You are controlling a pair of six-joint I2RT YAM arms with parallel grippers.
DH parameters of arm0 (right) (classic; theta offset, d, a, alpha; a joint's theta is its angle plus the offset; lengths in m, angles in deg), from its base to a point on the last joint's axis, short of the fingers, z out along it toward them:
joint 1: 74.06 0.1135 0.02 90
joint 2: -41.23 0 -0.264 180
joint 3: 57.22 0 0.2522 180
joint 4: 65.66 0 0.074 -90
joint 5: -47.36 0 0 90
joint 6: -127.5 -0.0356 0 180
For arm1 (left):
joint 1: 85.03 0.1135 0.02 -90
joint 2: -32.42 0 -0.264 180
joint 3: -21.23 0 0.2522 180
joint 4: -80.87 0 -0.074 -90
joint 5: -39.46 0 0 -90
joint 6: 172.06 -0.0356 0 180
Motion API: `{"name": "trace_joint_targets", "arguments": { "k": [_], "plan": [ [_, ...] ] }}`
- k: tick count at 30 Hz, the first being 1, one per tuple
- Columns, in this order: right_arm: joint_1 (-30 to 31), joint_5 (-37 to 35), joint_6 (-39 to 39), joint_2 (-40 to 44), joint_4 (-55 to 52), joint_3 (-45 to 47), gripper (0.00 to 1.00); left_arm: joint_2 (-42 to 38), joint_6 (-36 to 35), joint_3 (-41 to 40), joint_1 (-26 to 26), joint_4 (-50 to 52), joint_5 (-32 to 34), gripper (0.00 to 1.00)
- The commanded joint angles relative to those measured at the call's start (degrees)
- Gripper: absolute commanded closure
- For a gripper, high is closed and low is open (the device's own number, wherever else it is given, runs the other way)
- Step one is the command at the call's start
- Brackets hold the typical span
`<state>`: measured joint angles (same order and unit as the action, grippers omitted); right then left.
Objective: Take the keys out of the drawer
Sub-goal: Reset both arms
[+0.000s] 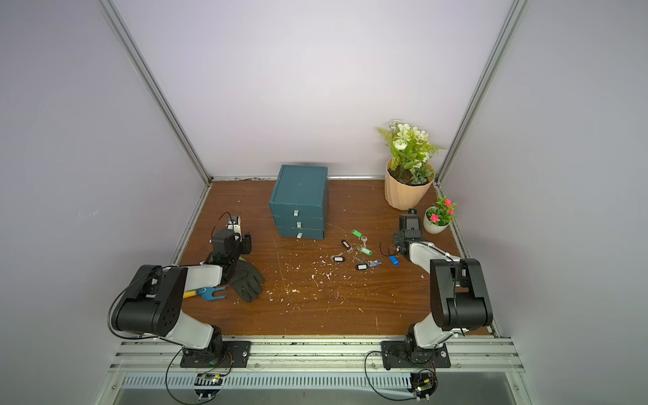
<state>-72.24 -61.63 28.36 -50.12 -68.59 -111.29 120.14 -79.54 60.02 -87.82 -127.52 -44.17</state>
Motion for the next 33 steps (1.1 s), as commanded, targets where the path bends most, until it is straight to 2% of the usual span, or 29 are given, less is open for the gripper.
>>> {"name": "trace_joint_targets", "arguments": {
  "k": [1, 4, 6, 8, 10, 12, 14, 16, 17, 19, 20, 21, 22, 33],
  "plan": [
    [0.2, 5.9, 3.7, 1.6, 21.7, 4.1, 0.78, -2.9, -1.0, -3.3, 3.1, -11.2, -6.3, 0.41],
    [1.1, 7.6, 7.2, 0.0, 31.8, 8.4, 0.77, -4.7, 0.1, -10.8, 4.8, -22.4, -7.0, 0.38],
    [1.0, 9.7, 8.1, -0.8, 30.1, 7.2, 0.77, -2.6, 1.2, -10.8, 5.1, -24.6, -6.1, 0.38],
    [1.0, 14.8, 9.9, 0.3, 32.3, 9.0, 0.77, -0.9, -1.1, -10.5, 5.0, -25.6, -9.6, 0.37],
    [1.0, 20.3, 12.2, 2.6, 38.0, 13.3, 0.78, -0.1, 0.2, -13.2, 5.1, -31.2, -8.0, 0.35],
    [0.8, 23.9, 13.9, 5.7, 45.8, 19.0, 0.76, 0.2, 0.3, -13.5, 5.2, -32.1, -7.7, 0.21],
    [0.7, 21.8, 13.0, 6.3, 52.8, 23.2, 0.75, 0.3, 0.5, -13.6, 5.1, -32.3, -7.1, 0.0],
    [0.6, 18.5, 11.3, 4.3, 60.1, 26.3, 0.72, 0.2, 0.4, -13.7, 5.1, -32.5, -7.1, 0.0],
    [0.5, 18.2, 10.7, 2.8, 64.2, 27.4, 0.69, 0.3, 0.3, -13.7, 4.9, -32.6, -6.9, 0.0],
    [0.6, 15.8, 10.4, 3.3, 61.4, 26.7, 0.59, 0.5, 0.1, -13.6, 4.6, -32.7, -6.4, 0.0],
    [0.7, 14.7, 10.0, 4.5, 58.3, 26.0, 0.06, 0.6, 0.1, -13.7, 4.6, -32.9, -6.4, 0.0],
    [0.8, 12.6, 9.5, 4.4, 59.7, 26.6, 0.01, 0.6, 0.1, -13.7, 4.5, -33.0, -6.4, 0.0],
    [0.9, 10.4, 8.9, 4.0, 61.9, 27.3, 0.01, 0.6, 0.1, -13.7, 4.5, -33.0, -6.2, 0.0],
    [1.0, 10.3, 8.9, 4.6, 61.0, 27.3, 0.0, 1.7, -1.0, -13.1, 4.3, -33.3, -7.7, 0.0]
  ]
}}
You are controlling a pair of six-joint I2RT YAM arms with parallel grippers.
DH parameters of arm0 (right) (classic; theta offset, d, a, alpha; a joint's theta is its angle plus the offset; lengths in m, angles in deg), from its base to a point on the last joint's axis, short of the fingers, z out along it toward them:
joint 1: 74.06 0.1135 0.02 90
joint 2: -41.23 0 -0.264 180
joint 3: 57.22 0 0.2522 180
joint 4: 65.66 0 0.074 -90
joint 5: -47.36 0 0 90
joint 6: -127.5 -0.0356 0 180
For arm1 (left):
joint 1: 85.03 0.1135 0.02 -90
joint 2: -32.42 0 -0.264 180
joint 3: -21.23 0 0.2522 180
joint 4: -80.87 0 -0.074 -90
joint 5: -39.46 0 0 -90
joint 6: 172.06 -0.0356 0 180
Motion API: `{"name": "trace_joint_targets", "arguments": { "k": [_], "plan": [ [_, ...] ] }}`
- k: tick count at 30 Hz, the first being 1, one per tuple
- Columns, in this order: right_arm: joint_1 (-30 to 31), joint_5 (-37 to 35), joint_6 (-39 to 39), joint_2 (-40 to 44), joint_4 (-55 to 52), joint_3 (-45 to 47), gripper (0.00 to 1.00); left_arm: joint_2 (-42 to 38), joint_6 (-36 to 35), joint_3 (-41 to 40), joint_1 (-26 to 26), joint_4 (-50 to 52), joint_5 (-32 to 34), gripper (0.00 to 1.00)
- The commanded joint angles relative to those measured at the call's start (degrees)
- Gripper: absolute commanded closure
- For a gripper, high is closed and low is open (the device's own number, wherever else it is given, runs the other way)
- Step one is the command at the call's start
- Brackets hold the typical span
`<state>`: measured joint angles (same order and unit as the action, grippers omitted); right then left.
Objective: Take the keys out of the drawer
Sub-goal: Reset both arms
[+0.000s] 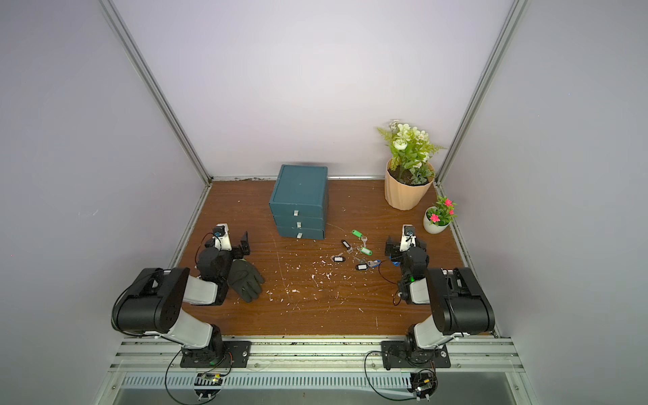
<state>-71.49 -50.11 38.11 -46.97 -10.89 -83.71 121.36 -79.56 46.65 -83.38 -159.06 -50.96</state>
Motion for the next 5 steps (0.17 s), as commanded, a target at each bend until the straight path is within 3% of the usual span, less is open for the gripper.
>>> {"name": "trace_joint_targets", "arguments": {
  "k": [1, 5],
  "plan": [
    [0.3, -1.3, -0.9, 1.5, 3.3, -0.2, 0.01, 0.3, -1.0, 0.3, -0.2, -1.8, -0.9, 0.0],
    [0.2, -1.3, -0.9, 1.5, 3.3, -0.3, 0.01, 0.0, -1.5, -0.3, -0.8, -2.3, -0.6, 0.0]
  ]
}}
